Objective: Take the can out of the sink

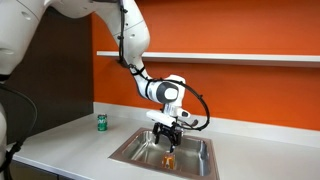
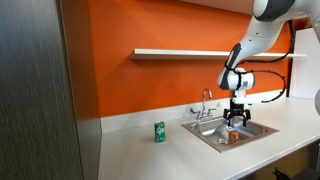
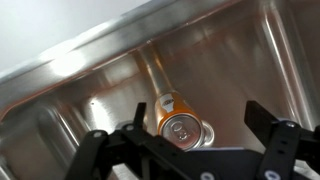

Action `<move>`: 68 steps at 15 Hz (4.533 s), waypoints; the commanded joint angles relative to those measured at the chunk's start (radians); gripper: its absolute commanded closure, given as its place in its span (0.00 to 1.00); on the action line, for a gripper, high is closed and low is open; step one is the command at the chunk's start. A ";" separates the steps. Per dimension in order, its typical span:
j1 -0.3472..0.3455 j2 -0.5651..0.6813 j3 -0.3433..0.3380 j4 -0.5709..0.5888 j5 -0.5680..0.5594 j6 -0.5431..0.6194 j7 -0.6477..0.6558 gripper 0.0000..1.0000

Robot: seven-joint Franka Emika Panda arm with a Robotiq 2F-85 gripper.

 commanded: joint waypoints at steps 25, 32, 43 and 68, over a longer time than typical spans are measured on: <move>-0.040 0.143 0.049 0.122 -0.034 -0.011 -0.008 0.00; -0.045 0.183 0.047 0.153 -0.045 -0.012 -0.002 0.00; -0.051 0.233 0.051 0.201 -0.054 -0.012 -0.005 0.00; -0.062 0.297 0.054 0.272 -0.056 -0.041 -0.002 0.00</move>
